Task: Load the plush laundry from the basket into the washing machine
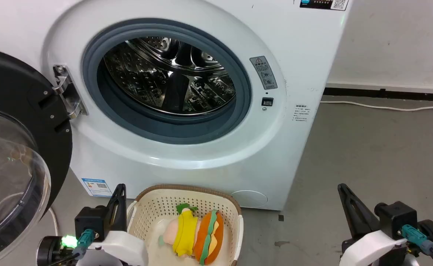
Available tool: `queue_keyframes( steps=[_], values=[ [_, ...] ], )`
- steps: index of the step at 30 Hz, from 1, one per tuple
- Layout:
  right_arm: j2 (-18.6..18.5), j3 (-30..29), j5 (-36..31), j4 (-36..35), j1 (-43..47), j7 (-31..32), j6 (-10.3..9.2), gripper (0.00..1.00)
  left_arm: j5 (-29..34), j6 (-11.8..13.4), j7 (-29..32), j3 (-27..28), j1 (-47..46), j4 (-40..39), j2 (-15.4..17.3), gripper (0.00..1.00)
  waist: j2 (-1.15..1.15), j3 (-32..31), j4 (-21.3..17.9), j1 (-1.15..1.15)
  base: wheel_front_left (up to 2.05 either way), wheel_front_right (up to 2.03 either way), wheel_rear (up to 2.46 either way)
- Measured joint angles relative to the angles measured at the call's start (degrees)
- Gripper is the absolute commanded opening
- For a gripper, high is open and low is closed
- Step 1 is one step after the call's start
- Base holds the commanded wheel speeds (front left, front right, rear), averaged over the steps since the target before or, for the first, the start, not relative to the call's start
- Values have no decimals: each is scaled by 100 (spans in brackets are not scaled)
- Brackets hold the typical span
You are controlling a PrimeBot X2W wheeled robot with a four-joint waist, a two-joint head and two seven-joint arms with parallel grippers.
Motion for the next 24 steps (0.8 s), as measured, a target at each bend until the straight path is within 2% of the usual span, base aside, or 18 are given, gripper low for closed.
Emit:
queue_keyframes(
  steps=[24],
  values=[
    [0,-1,0,0,0,0,0,0,0,0,0,0,0,0,0,0,0,0,0,0,0,0,0]
  ],
)
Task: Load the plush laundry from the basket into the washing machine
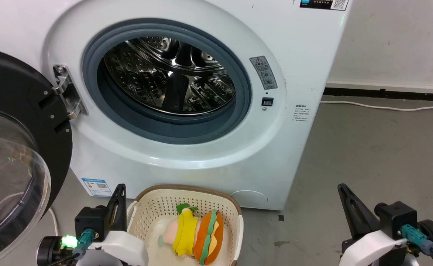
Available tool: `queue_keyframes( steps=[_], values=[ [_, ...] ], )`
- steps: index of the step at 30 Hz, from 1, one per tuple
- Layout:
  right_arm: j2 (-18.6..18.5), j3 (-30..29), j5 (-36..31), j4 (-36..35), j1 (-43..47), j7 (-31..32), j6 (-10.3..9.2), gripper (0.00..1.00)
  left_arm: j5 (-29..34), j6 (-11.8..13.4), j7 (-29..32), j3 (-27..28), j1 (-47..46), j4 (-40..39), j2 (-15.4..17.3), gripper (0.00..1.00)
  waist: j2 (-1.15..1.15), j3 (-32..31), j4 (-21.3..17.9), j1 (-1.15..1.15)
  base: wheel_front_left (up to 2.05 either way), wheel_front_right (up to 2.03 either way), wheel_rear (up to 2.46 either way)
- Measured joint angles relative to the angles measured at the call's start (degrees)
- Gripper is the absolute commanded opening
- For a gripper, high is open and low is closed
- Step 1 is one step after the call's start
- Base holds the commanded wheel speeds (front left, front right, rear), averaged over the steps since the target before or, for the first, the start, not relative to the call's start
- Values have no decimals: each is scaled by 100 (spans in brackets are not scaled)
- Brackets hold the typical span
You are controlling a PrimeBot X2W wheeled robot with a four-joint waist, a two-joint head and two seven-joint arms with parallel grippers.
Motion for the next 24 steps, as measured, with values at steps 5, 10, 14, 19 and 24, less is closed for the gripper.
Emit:
queue_keyframes(
  steps=[5,10,14,19,24],
  values=[
    [0,0,0,0,0,0,0,0,0,0,0,0,0,0,0,0,0,0,0,0,0,0,0],
    [0,0,0,0,0,0,0,0,0,0,0,0,0,0,0,0,0,0,0,0,0,0,0],
    [0,-1,0,0,0,0,0,0,0,0,0,-2,0,0,0,0,0,0,0,0,0,0,0],
    [0,3,3,-1,2,0,0,100,0,3,0,-3,0,2,0,100,0,0,0,0,0,0,0],
    [0,13,4,-1,2,-1,0,100,-1,3,0,-7,0,3,0,100,0,1,0,0,0,0,0]
  ],
)
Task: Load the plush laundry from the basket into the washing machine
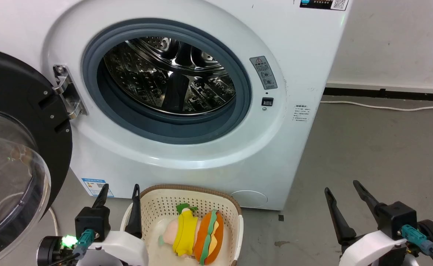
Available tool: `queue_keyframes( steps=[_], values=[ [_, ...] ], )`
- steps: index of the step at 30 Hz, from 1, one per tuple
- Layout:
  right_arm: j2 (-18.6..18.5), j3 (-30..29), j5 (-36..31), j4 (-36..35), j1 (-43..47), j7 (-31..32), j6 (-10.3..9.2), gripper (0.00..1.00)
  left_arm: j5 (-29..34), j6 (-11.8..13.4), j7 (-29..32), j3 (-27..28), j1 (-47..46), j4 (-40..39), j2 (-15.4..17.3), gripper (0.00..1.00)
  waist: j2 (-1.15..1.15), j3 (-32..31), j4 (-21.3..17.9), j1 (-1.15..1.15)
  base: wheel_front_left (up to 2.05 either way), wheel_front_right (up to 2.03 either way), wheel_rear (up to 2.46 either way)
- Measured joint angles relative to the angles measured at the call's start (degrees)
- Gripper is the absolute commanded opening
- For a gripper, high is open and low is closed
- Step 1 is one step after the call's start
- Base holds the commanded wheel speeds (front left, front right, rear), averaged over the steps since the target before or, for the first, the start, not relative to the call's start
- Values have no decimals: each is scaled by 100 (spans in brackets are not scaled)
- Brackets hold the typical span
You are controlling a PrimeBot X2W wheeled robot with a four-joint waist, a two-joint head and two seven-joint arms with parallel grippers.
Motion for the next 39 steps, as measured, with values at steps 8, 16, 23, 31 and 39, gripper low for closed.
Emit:
queue_keyframes(
  steps=[8,16,23,31,39],
  values=[
    [0,-21,60,-5,0,-60,0,100,-4,5,-63,-62,0,0,0,100,0,56,-17,1,0,0,0],
    [0,-49,151,-22,-3,-160,0,100,-45,7,-163,-123,-28,73,0,100,0,249,-79,1,0,0,0],
    [0,-59,250,-33,-113,-233,0,100,-73,4,-243,-169,-148,309,9,100,0,524,-198,1,0,0,0],
    [0,-51,423,-63,-254,-338,0,100,-103,-3,-308,-221,-389,784,118,100,0,875,-401,1,0,0,0],
    [0,-21,633,-114,-376,-420,0,100,-176,-62,-366,-248,-732,1274,238,100,0,1237,-628,1,0,0,0]
  ],
)
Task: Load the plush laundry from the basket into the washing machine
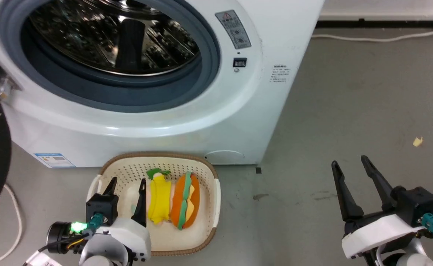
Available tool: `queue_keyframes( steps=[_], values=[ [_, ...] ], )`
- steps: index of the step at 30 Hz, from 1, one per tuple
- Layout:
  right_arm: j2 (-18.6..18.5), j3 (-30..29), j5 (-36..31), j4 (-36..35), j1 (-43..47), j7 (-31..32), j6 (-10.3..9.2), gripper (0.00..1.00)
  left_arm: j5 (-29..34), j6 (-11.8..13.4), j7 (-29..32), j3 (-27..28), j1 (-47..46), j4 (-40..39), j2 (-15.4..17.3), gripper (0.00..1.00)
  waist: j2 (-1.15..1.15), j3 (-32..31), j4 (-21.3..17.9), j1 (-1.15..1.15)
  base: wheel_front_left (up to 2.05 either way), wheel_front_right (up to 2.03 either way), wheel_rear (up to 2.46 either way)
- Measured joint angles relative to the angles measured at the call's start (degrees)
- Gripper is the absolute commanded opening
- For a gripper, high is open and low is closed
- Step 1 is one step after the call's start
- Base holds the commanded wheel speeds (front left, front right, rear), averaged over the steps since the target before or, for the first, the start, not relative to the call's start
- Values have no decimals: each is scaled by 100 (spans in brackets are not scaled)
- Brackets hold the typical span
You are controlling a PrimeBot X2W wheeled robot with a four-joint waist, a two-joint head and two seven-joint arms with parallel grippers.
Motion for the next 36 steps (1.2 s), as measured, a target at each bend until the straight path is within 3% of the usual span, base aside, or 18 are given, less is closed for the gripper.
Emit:
queue_keyframes(
  steps=[19,36],
  values=[
    [0,243,586,-51,-222,-231,-1,100,-190,-144,320,-18,-625,1347,530,100,0,922,-690,-1,0,0,0],
    [0,237,1057,-213,-231,-441,-1,100,-339,-242,623,-199,-1453,2281,1006,100,0,1760,-1076,-1,2,2,2]
  ],
)
